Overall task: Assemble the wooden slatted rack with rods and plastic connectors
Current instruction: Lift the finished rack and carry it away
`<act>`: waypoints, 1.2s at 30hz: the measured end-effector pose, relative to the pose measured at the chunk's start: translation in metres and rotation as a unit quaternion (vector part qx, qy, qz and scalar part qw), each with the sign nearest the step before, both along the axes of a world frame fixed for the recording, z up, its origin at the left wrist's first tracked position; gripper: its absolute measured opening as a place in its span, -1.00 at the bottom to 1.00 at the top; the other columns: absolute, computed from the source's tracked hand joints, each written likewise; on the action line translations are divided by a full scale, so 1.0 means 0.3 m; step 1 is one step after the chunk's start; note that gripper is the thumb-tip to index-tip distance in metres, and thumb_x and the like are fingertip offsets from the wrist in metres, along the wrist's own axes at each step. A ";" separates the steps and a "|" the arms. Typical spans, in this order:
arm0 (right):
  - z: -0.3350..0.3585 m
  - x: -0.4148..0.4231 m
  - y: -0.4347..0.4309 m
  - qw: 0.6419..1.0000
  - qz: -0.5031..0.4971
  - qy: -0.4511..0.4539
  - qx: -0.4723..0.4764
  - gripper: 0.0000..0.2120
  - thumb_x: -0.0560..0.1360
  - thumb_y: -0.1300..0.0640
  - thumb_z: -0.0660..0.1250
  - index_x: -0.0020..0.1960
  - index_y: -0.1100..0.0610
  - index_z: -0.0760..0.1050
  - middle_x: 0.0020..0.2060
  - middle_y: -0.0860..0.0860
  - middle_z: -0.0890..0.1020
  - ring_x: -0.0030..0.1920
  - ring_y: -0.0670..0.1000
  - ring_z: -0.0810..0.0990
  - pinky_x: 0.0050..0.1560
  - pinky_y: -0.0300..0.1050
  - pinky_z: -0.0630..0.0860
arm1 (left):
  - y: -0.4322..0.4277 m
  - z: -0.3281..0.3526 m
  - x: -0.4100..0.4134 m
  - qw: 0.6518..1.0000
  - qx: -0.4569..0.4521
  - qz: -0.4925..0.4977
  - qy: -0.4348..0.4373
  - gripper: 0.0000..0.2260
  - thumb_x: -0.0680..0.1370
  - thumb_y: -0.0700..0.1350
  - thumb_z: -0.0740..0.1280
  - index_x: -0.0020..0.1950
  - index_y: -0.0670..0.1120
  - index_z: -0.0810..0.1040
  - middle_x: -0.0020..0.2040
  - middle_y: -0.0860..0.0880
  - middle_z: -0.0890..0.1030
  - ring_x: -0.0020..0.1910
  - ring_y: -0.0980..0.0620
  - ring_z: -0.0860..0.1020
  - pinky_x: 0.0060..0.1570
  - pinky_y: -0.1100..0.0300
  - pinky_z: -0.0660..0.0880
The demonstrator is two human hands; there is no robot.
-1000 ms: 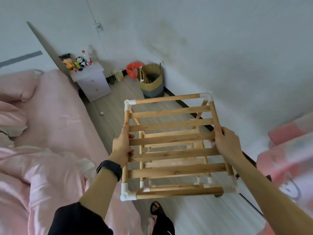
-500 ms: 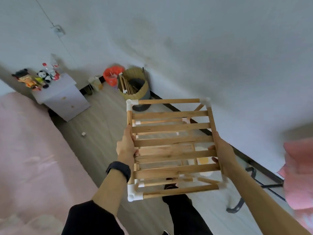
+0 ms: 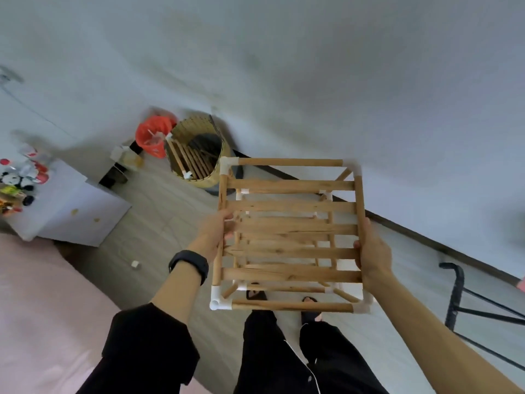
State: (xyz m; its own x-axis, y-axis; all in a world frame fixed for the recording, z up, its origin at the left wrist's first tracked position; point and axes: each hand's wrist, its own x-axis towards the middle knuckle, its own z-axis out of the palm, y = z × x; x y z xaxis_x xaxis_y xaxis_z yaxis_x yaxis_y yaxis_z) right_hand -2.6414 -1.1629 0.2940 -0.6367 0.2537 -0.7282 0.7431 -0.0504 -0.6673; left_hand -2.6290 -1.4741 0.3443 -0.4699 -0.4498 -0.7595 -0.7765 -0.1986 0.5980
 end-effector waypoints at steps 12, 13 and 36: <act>-0.278 -0.254 -0.175 0.968 -0.212 -0.110 0.074 -0.36 0.33 -0.53 0.30 -0.09 0.06 0.60 -0.23 0.06 0.58 -0.15 0.09 0.54 0.10 0.16 0.53 | -0.123 -0.395 -0.598 0.960 0.045 -0.260 -0.094 -0.69 0.65 -0.01 0.29 0.36 -0.08 0.47 0.16 -0.04 0.55 0.05 -0.02 0.52 -0.22 0.17 0.37; -0.308 -0.278 -0.184 0.966 -0.225 -0.110 0.071 -0.38 0.35 -0.51 0.31 -0.10 0.06 0.60 -0.23 0.06 0.57 -0.16 0.08 0.53 0.05 0.12 0.51 | -0.127 -0.432 -0.638 0.955 0.046 -0.277 -0.099 -0.69 0.65 0.01 0.30 0.37 -0.05 0.46 0.17 -0.03 0.54 0.09 -0.03 0.51 -0.13 0.11 0.40; -0.950 -0.718 -0.046 0.952 -0.256 -0.104 0.130 -0.57 0.55 -0.28 0.28 -0.01 0.09 0.61 -0.13 0.07 0.61 -0.11 0.06 0.53 -0.01 0.06 0.49 | 0.015 -1.111 -1.219 0.888 -0.093 -0.450 -0.021 -0.69 0.71 -0.06 0.16 0.45 -0.07 0.41 0.02 -0.01 0.60 -0.11 0.04 0.63 -0.18 0.17 0.56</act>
